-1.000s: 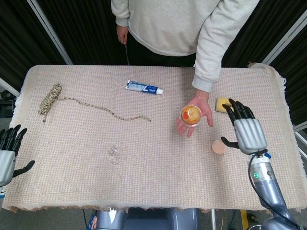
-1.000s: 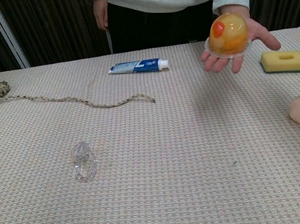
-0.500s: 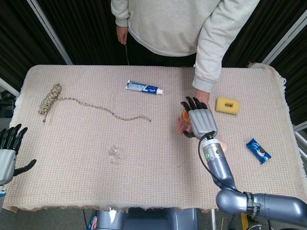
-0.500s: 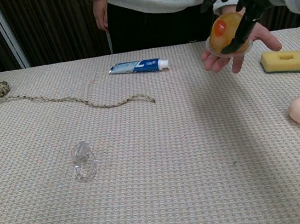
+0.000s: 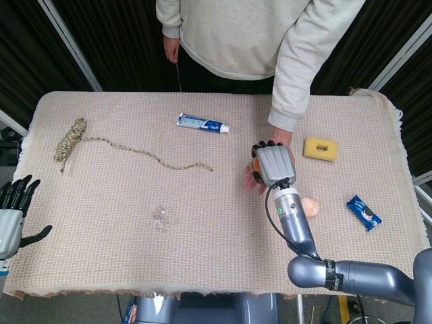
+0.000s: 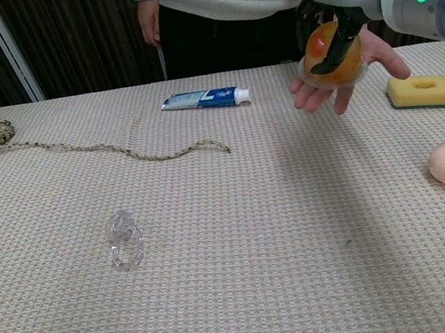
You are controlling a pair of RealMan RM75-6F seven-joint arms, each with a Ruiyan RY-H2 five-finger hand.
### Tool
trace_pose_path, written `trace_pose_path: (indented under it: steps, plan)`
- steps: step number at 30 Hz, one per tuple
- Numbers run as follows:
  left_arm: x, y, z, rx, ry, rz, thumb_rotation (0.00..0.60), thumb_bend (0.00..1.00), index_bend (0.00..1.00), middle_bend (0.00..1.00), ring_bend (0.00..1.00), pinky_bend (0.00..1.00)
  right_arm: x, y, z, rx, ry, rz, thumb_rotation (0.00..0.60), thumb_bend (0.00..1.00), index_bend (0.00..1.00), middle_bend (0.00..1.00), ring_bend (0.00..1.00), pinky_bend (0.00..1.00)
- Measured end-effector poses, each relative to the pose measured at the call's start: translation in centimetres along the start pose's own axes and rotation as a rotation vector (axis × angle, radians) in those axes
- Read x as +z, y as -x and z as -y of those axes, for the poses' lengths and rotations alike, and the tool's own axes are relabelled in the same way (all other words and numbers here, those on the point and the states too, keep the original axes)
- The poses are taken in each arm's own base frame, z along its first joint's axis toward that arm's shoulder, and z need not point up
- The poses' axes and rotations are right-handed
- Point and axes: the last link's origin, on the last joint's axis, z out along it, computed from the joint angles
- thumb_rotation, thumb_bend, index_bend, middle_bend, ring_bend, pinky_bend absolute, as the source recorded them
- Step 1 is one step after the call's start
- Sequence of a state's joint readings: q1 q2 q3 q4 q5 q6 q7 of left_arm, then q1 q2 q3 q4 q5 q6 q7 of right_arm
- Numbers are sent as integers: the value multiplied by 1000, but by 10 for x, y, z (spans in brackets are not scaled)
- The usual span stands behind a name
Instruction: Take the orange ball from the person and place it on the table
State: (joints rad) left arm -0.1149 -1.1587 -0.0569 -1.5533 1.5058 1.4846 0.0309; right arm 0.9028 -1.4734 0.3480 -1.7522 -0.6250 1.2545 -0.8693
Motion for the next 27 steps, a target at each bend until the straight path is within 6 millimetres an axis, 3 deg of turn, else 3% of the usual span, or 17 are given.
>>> trace_pose_path:
  steps: [7, 18, 21, 27]
  plan:
    - [0, 0, 0, 5, 1, -1, 600, 200, 0, 0, 0, 0, -4, -3, -3, 1, -28, -56, 600, 315, 685, 567, 541, 695]
    - [0, 0, -1, 2, -3, 2, 600, 199, 0, 0, 0, 0, -24, -37, -3, 29, -90, -133, 600, 320, 687, 567, 544, 698]
    - [0, 0, -1, 1, -2, 2, 600, 200, 0, 0, 0, 0, -39, -46, -11, 27, -96, -140, 600, 319, 687, 567, 544, 697]
    - [0, 0, -1, 1, 5, 3, 600, 199, 0, 0, 0, 0, -80, -50, -54, -26, -55, -135, 600, 319, 687, 567, 544, 698]
